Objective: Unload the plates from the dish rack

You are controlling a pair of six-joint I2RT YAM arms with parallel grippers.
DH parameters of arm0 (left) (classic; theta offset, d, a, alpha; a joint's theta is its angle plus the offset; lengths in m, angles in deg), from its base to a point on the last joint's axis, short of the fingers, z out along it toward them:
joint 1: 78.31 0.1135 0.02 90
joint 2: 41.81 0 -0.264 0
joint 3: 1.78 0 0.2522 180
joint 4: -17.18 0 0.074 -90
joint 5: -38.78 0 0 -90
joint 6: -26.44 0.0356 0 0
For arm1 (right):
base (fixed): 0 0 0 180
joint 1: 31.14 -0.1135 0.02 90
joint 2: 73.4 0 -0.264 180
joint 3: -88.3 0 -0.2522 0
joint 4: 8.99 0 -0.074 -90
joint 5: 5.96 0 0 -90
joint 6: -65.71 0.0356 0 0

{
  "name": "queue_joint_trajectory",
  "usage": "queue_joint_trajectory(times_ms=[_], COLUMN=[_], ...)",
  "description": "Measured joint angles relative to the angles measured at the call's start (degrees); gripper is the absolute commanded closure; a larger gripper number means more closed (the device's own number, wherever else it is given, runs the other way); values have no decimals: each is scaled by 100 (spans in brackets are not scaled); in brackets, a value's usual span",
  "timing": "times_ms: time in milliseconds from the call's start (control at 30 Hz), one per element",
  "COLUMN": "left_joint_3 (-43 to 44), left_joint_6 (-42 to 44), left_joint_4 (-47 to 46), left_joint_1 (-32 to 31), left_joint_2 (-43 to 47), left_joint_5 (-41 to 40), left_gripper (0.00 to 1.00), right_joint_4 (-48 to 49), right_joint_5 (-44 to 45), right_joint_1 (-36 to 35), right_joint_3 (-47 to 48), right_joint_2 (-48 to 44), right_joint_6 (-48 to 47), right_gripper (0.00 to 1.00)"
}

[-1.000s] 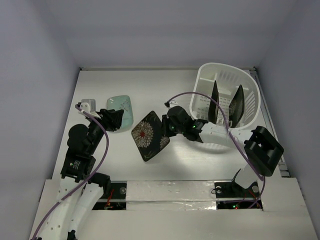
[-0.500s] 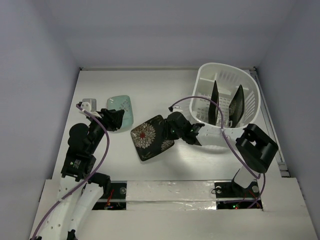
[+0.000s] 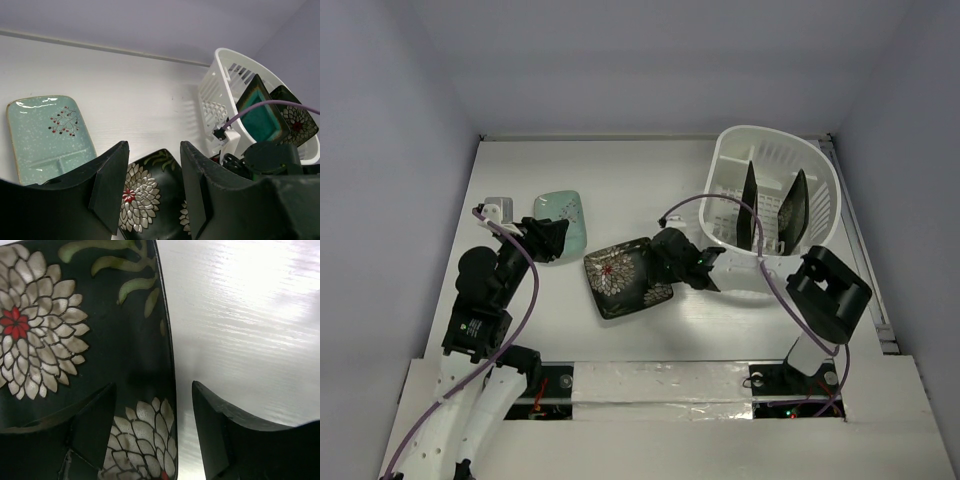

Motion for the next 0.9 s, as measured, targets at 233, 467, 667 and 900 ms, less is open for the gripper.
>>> queue_joint_trajectory(times_ms=[233,467,667,900], left_joint_3=[0,0,0,0], left_joint_6=[0,-2,0,0], left_joint_4=[0,0,0,0], left_joint_1=[0,0,0,0], left_joint_2=[11,48,83,85], left_joint_5=[0,11,13,35], left_gripper=[58,58,58,58], right_joint_4=[-855,-1810,-2583,-3473], right_joint_5=[328,1335,2124,2562], right_joint_1=[-356,-389,551,1851], right_joint_3=[549,1661,2470,2774], right_joint_2=[-796,-2033,-2562,-2240], right_joint_6=[-221,-527,-855,-1261], right_gripper=[66,100,94,38])
